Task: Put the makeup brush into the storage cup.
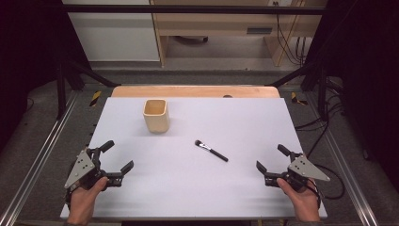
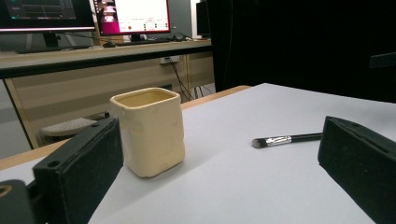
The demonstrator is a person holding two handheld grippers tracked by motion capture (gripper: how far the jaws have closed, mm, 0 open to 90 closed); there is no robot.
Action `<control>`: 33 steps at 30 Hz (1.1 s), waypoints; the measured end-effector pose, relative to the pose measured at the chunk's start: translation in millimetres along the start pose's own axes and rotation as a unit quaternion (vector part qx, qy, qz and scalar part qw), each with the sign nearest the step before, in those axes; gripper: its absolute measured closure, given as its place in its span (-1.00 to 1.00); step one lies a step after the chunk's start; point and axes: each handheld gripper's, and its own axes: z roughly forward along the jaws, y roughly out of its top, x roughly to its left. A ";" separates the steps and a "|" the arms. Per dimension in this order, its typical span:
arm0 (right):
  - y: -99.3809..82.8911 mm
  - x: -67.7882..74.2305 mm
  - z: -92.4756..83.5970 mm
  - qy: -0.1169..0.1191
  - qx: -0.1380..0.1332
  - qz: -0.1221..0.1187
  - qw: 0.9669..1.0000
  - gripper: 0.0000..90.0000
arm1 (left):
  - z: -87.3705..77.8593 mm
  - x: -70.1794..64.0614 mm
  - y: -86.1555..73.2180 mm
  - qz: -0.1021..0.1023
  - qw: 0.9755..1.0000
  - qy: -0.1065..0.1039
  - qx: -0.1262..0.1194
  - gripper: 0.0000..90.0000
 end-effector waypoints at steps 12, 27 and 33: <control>1.2 1.1 0.4 0.001 0.000 -0.008 1.000 -0.94 | 1.2 0.9 -0.1 0.002 1.000 0.000 -0.002 -1.00; 3.2 1.5 2.3 0.002 -0.015 0.013 1.000 -0.95 | 2.7 -2.2 1.8 0.007 1.000 -0.002 -0.003 -1.00; 5.0 3.8 4.0 -0.004 -0.006 0.020 1.000 -0.95 | 2.8 -3.0 1.4 0.006 1.000 -0.002 -0.003 -1.00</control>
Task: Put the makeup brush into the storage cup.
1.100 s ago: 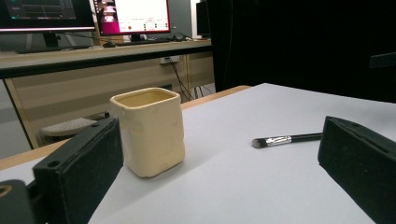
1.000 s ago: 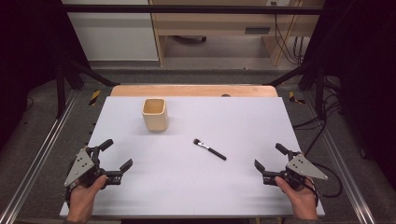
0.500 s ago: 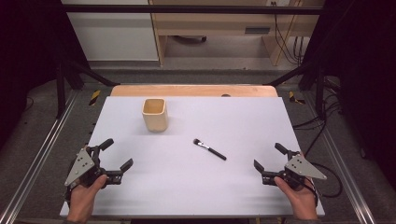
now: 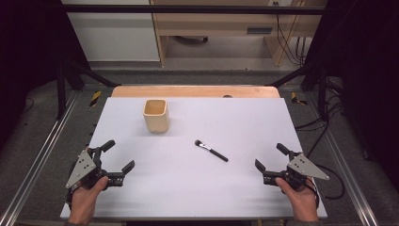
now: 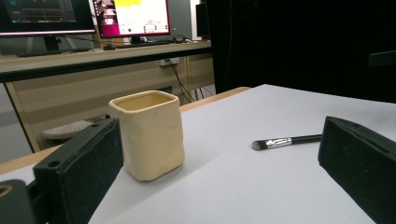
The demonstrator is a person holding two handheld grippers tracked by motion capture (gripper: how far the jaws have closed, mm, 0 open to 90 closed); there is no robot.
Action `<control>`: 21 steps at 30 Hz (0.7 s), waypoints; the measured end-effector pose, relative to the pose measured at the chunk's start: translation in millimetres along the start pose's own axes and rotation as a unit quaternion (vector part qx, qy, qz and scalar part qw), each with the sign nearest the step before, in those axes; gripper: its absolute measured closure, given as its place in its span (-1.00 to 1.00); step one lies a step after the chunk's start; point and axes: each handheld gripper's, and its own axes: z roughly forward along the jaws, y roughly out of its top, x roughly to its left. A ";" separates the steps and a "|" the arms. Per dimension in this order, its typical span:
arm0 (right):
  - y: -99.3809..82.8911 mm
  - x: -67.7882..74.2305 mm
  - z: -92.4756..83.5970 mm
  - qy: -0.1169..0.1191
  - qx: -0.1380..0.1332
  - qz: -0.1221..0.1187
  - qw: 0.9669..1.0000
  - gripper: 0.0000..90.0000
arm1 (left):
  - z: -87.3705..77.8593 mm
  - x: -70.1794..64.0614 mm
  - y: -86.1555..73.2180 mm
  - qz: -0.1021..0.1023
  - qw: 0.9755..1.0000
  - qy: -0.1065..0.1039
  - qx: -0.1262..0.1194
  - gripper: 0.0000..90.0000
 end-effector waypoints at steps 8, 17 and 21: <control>4.9 15.0 8.7 0.018 0.043 -0.019 0.999 -0.94 | 2.8 -2.6 -1.1 0.007 1.000 -0.004 0.008 -1.00; 25.0 27.4 30.8 0.045 0.113 -0.058 0.991 -0.88 | 3.5 -4.1 -2.4 0.010 1.000 -0.007 0.011 -1.00; 33.8 29.6 45.4 0.049 0.172 -0.071 0.981 -0.87 | 5.3 -4.8 -3.4 0.010 1.000 -0.009 0.015 -1.00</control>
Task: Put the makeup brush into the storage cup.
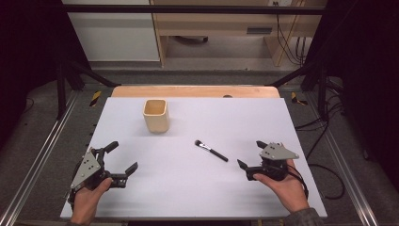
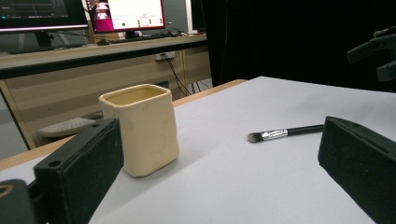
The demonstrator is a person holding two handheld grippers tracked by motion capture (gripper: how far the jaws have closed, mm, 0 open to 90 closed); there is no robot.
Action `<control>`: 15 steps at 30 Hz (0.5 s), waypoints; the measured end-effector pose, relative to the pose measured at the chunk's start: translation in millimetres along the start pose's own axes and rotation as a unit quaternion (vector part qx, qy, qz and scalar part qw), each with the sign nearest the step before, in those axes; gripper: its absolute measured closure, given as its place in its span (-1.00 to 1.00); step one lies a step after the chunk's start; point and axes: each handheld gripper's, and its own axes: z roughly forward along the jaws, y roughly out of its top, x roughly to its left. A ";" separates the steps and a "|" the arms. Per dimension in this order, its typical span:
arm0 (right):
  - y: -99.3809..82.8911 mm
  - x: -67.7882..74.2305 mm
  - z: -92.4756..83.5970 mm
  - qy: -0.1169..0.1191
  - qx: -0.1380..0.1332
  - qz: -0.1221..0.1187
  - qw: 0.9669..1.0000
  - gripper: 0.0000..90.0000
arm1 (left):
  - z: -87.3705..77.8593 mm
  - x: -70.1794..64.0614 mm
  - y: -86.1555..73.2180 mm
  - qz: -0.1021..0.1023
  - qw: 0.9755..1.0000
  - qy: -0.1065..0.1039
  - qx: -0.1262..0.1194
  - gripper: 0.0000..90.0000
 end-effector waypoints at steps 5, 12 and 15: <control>21.1 1.7 15.7 0.028 0.049 -0.024 0.998 -0.87 | 1.9 -0.7 -0.8 0.001 1.000 -0.004 0.003 -1.00; 38.3 6.3 33.1 0.038 0.092 -0.063 0.993 -0.84 | 2.3 -1.7 -1.5 0.000 1.000 -0.007 0.004 -1.00; 45.9 7.9 42.5 0.039 0.125 -0.083 0.988 -0.79 | 1.6 -0.5 -1.5 -0.003 1.000 -0.006 0.001 -1.00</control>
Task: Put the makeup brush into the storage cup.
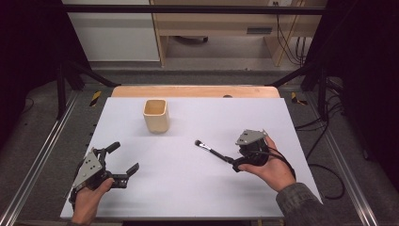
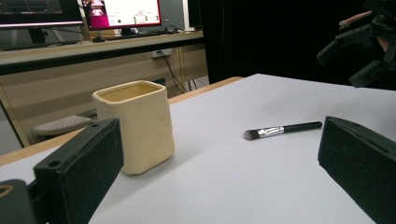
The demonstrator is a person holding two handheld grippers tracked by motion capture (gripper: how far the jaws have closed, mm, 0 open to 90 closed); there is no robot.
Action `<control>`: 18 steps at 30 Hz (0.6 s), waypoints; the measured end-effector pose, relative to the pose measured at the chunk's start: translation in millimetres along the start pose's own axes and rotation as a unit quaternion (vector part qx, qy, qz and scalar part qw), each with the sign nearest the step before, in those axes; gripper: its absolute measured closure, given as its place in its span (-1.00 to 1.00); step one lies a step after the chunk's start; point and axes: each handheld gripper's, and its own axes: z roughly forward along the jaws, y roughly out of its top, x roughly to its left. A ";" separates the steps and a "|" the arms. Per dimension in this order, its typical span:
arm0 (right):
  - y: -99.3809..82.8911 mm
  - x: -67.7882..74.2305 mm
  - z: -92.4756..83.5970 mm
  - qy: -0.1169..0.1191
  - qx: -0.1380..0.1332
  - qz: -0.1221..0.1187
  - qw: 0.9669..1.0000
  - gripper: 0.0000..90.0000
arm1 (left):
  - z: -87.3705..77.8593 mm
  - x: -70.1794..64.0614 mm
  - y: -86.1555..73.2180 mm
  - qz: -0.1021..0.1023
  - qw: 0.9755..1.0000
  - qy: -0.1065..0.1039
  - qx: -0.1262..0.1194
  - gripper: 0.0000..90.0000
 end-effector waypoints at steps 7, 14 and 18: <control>14.0 -0.4 6.5 -0.001 0.003 0.008 1.000 -0.74 | -0.7 0.7 0.3 -0.003 1.000 0.001 -0.003 -1.00; 20.8 -3.6 13.4 0.008 0.022 0.013 1.000 -0.70 | -1.2 0.5 0.5 -0.001 1.000 0.002 -0.002 -1.00; 22.7 -7.1 20.3 0.013 0.047 0.005 0.999 -0.71 | -1.0 1.0 0.1 -0.001 1.000 0.003 -0.001 -1.00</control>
